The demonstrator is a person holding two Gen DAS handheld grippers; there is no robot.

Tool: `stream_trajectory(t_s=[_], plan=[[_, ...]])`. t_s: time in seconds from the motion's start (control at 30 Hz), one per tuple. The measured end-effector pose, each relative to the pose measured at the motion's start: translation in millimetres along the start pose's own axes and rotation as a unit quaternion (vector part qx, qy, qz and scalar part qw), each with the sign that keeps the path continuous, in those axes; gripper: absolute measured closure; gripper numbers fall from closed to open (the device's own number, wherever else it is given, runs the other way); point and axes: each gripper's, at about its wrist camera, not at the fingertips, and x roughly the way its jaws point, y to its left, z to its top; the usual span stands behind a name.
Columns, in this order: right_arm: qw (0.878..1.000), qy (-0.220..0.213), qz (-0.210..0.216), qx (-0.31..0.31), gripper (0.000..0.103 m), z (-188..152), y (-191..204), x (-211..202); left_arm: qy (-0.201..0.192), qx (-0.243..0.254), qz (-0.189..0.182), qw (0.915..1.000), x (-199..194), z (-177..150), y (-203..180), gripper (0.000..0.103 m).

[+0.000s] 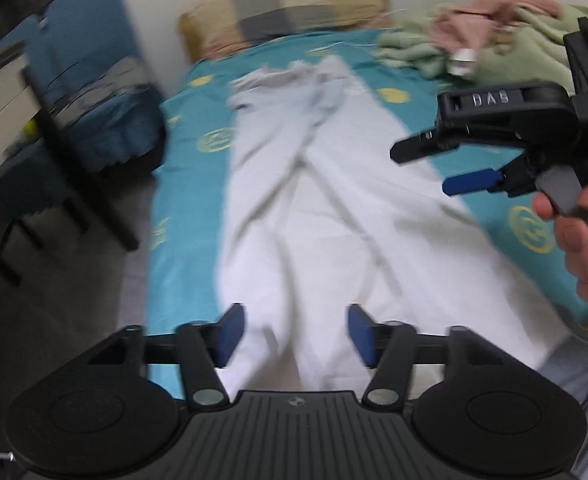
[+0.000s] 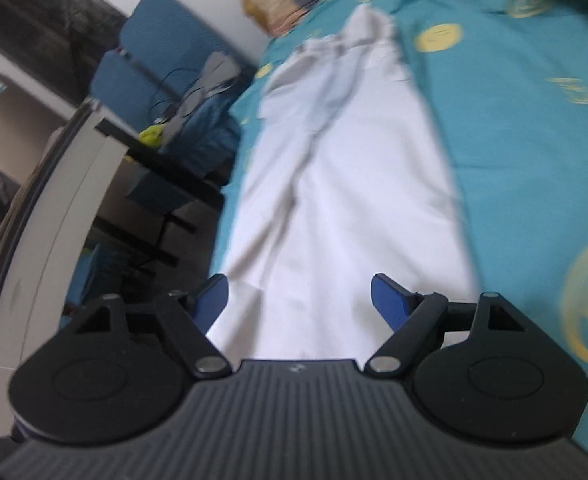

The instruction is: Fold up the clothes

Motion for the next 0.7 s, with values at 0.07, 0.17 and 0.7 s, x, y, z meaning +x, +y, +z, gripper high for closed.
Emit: stream_trajectory(t_s=[0.07,0.17,0.7], plan=[[1.000,0.018,0.011,-0.004,0.023,10,8,33,0.021,-0.006,0.007,0.9997,10,-5,15,0.033],[0.999,0.043,0.022,-0.009,0.026,21,17,84,0.063,-0.019,0.000,0.9978,26,-11,26,0.036],[0.995,0.017,-0.034,-0.091,0.097,31,45,139,0.068,0.039,-0.053,0.9955,19,-19,-6,0.102]])
